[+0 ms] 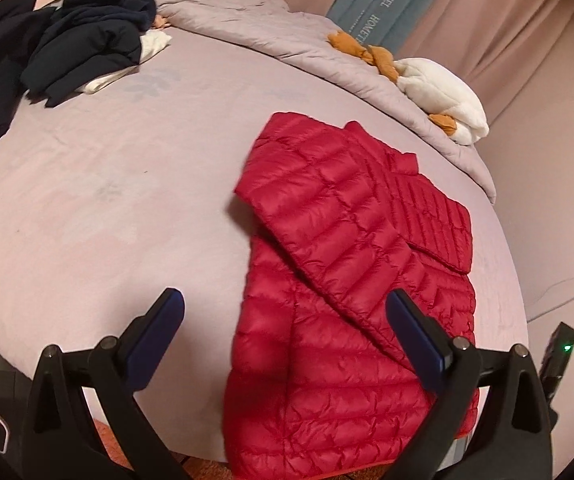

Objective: Fold large clothes
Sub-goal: 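Grasp the side edge of the red jacket with the right gripper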

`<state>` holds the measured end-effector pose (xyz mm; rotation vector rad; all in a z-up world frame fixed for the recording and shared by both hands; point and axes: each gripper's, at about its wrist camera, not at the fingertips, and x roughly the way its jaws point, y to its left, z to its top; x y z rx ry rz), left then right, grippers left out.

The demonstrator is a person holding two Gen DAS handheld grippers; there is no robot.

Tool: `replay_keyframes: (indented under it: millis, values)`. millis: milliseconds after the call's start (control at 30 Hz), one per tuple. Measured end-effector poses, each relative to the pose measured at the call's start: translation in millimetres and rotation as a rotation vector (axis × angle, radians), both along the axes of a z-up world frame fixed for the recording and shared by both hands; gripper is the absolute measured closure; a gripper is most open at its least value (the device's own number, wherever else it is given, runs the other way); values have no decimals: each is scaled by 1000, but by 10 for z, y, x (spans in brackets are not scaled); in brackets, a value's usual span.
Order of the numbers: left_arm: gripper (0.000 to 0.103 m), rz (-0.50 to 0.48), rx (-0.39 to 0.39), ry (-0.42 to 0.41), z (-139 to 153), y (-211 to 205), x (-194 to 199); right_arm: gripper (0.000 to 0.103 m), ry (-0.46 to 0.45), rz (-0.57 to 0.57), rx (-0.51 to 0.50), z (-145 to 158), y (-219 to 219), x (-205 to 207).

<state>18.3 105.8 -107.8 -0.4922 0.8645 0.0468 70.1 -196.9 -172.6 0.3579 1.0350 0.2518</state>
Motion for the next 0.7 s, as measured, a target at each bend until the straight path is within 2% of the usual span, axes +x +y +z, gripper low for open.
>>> replay_keyframes:
  millis: [67,133,200,233,300,433,567,700]
  values:
    - [2,10,3,6,-11,38,-35,26,14,31,0,-76,112,24]
    - [2,18,3,13,-23,65,-54,35,44,53,12,-163,194,61]
    - [2,26,2,19,-39,103,-83,55,66,79,23,-246,276,109]
    - [2,29,3,21,-46,116,-95,60,61,85,14,-237,299,125]
    - [2,33,5,28,-61,136,-112,85,22,115,-6,-149,366,151]
    - [2,45,9,30,-65,153,-117,90,-86,178,-50,231,420,186]
    - [2,55,14,34,-59,149,-93,90,-206,240,-57,745,437,268]
    - [2,48,23,23,-32,131,-76,91,-339,291,-104,1286,499,333]
